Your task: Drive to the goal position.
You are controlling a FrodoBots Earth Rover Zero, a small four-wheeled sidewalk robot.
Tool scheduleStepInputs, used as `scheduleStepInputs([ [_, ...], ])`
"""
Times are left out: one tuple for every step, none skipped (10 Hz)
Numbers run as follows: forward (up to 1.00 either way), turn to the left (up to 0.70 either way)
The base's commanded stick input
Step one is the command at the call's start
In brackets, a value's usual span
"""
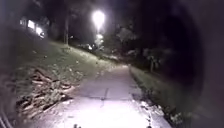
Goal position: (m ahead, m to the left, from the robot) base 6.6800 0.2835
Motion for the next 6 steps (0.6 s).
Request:
scheduleStepInputs([
  [0.45, 0.00],
  [0.45, 0.00],
  [0.45, 0.00],
  [0.45, 0.00],
  [0.45, 0.00],
  [0.45, 0.00],
])
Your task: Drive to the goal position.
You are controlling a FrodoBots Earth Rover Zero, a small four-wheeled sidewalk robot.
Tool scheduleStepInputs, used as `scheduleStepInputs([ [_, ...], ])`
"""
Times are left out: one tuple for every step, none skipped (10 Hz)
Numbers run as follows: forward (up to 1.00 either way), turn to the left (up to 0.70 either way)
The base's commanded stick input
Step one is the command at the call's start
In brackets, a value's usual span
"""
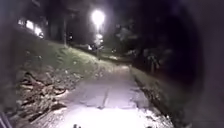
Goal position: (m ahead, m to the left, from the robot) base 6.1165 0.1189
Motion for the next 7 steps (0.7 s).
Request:
scheduleStepInputs([
  [0.45, 0.00],
  [0.45, 0.00],
  [0.45, 0.00],
  [0.45, 0.00],
  [0.45, 0.00],
  [0.45, 0.00],
  [0.45, 0.00],
])
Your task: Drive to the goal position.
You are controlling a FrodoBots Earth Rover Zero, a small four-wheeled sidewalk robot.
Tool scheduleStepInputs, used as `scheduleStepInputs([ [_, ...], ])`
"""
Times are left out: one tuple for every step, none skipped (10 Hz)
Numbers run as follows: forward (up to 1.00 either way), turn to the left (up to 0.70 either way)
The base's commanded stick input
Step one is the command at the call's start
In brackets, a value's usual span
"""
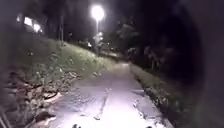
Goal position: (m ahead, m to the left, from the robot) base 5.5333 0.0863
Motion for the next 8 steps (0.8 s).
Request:
scheduleStepInputs([
  [0.45, 0.00],
  [0.45, 0.00],
  [0.45, 0.00],
  [0.45, 0.00],
  [0.45, 0.00],
  [0.45, 0.00],
  [0.45, 0.00],
  [0.45, 0.00],
])
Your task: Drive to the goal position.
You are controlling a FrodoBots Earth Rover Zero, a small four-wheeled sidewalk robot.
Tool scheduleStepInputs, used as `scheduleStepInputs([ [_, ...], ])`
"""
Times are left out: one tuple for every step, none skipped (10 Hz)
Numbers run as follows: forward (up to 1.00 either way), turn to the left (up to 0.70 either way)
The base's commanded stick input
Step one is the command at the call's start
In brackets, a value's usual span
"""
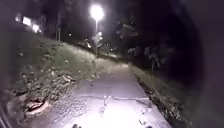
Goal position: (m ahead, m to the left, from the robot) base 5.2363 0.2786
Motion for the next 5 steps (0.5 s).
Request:
scheduleStepInputs([
  [0.45, 0.00],
  [0.45, 0.00],
  [0.45, 0.00],
  [0.45, 0.00],
  [0.45, 0.00],
])
